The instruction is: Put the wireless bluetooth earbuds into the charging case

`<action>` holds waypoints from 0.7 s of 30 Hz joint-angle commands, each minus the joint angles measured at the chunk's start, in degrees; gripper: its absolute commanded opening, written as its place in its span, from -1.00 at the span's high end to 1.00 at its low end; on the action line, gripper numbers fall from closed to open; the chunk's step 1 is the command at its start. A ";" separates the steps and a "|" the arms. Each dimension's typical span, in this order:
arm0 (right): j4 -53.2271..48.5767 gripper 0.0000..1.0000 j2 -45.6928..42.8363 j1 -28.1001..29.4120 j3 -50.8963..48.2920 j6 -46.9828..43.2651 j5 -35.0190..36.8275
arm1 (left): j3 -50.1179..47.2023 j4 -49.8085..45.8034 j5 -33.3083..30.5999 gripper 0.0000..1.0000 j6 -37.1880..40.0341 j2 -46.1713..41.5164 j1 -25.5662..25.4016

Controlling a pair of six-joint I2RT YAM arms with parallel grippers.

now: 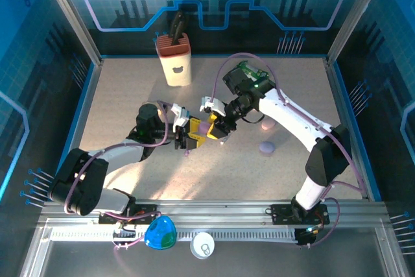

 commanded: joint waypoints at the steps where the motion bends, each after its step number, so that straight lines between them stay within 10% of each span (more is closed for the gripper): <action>1: -2.13 0.57 1.14 0.79 1.50 -1.60 -1.29 | 0.40 0.09 1.66 -0.11 1.94 -1.34 -0.25; 21: -3.12 0.59 1.68 1.41 1.64 -2.29 -2.50 | 0.04 1.92 -2.67 -0.24 0.43 -1.61 -0.24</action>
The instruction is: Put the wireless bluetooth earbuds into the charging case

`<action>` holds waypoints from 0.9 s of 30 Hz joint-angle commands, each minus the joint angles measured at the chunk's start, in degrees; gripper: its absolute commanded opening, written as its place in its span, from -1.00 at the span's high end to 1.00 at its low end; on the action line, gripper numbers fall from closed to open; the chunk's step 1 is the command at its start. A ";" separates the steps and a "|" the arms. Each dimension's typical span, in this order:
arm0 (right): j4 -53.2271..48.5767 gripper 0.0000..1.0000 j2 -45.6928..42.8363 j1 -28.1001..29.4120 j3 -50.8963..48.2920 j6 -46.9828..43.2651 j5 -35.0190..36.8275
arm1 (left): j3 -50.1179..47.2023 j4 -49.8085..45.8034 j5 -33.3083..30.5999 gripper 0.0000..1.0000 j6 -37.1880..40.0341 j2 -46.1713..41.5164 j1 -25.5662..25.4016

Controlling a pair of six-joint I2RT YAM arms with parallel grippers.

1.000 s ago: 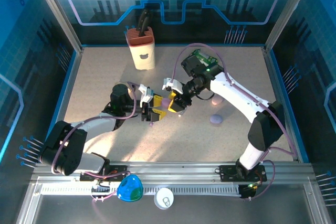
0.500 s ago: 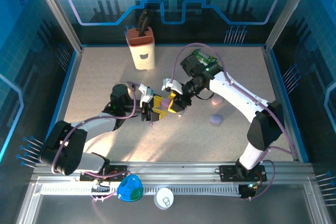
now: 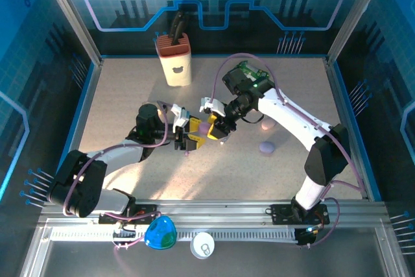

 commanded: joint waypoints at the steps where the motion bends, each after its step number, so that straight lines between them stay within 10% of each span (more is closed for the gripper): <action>1: -2.48 0.59 1.21 1.25 1.34 -1.31 -2.50 | 0.12 4.17 -1.87 -0.24 -0.83 -0.54 -0.25; 10: -3.09 0.60 0.70 1.07 1.07 -1.94 -3.41 | -0.37 3.75 -2.58 -0.41 0.21 -0.76 -0.24; 18: -1.68 0.58 0.55 0.42 1.02 -0.40 -4.72 | -0.52 3.69 -0.85 0.12 0.03 -0.91 -0.21; 27: 0.48 0.07 -1.53 -0.91 -1.26 1.61 -4.57 | -1.33 3.16 -1.00 0.45 0.62 -1.77 -0.21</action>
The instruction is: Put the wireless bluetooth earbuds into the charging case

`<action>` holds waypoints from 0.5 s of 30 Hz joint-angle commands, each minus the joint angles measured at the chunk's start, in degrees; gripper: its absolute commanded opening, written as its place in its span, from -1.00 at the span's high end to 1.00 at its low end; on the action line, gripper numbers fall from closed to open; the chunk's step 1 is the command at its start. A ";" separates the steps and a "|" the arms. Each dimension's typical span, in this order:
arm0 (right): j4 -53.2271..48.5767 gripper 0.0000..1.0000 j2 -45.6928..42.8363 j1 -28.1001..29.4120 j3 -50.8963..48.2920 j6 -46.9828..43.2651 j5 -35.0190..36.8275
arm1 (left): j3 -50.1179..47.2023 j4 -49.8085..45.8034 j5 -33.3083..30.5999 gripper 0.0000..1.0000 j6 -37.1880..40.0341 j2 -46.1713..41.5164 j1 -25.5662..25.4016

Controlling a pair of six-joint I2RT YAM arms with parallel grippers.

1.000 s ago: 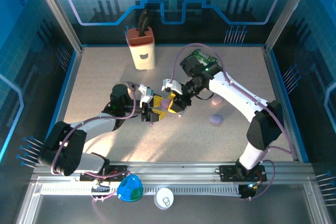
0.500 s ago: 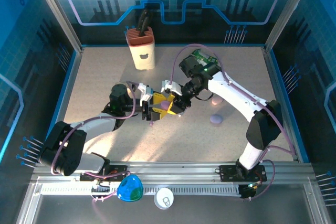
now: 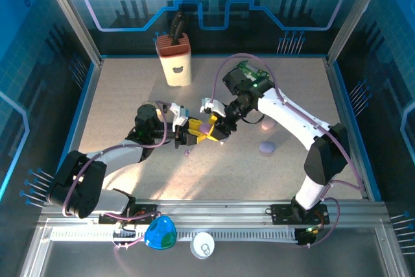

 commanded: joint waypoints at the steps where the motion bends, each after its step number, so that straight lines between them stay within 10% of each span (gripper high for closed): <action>1: 1.93 0.05 -2.10 -0.79 -1.50 1.12 -3.26 | -1.01 0.80 0.64 0.44 1.61 -1.51 -0.25; 15: 11.18 -0.51 -5.82 -3.69 -5.70 8.30 -0.02 | -0.97 -0.04 1.33 0.40 2.12 -1.77 -0.16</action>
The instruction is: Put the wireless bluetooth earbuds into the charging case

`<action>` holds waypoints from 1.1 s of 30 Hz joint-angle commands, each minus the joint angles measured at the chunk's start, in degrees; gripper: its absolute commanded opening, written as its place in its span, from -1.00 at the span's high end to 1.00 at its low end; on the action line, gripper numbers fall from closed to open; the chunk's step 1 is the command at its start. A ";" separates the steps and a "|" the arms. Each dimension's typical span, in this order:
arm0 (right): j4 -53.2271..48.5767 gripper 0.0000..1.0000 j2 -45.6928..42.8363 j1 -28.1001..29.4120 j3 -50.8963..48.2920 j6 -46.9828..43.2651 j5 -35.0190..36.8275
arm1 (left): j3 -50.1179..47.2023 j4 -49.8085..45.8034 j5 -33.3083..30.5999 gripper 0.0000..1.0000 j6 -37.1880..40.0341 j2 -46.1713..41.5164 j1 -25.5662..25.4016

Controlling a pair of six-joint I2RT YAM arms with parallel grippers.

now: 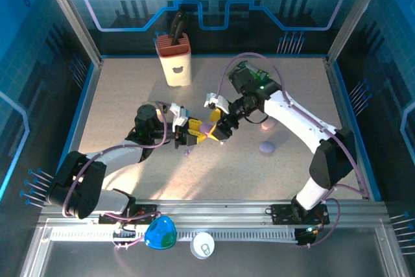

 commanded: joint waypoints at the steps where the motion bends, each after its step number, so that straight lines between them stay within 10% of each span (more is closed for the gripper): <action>1: 4.05 -0.51 -2.43 -1.34 -1.29 2.72 0.26 | -0.91 -0.09 1.40 0.40 2.07 -1.62 -0.19; 33: 10.46 -0.28 -2.47 -3.15 -2.06 8.81 2.43 | -0.82 4.57 1.49 0.36 0.49 -1.45 0.23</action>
